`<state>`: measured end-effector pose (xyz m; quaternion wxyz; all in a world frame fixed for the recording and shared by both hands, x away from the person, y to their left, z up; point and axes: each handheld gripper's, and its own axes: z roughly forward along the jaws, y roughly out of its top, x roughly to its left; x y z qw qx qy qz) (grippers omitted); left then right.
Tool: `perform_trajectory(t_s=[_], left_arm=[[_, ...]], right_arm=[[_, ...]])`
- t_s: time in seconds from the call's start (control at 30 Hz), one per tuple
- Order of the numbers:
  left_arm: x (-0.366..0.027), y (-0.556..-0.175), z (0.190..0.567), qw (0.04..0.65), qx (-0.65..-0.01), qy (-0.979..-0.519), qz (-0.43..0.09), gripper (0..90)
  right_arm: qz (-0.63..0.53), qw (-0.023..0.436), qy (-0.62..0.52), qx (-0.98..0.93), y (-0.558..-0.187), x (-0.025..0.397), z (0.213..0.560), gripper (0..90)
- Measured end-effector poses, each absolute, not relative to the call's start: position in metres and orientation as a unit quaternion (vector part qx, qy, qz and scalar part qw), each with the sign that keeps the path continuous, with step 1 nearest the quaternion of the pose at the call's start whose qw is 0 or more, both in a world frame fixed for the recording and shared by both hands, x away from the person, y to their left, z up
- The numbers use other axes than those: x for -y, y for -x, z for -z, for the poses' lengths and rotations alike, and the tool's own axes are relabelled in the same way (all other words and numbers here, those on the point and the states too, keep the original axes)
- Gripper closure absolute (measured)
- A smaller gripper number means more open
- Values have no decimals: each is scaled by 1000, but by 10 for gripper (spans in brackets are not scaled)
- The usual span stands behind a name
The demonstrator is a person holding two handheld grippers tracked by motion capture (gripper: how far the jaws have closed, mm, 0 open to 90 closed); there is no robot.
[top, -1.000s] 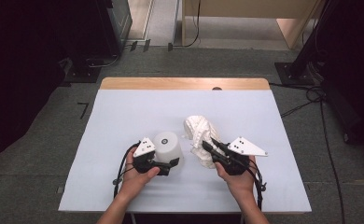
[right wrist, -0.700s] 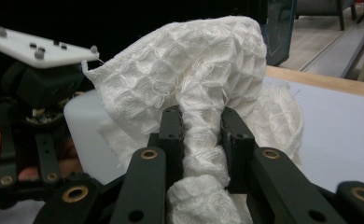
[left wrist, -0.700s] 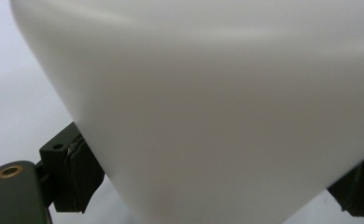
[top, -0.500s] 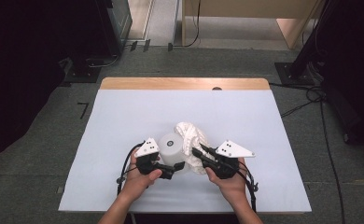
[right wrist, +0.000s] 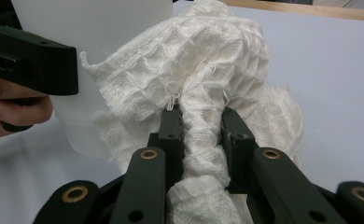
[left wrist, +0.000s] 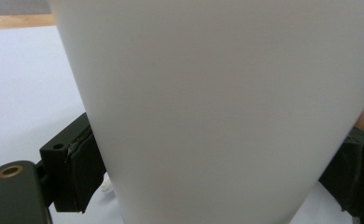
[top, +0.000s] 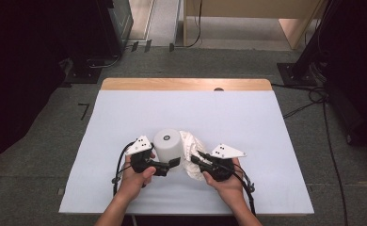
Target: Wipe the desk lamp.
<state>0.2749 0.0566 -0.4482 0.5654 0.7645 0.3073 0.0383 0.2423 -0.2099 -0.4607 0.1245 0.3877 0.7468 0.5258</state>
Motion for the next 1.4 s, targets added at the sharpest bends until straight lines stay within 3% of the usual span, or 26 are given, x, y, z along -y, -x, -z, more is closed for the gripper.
perform_trajectory(t_s=[0.6,1.17,1.4], left_arm=[[-31,-268,461,517,-281,-807,-44,79],[-62,-279,451,555,-326,-764,-52,79],[-53,-280,464,507,-317,-796,-97,79]], right_arm=[[-563,168,-390,-709,-235,228,431,744],[-538,163,-415,-715,-246,238,451,744],[-534,169,-428,-709,-249,245,454,744]])
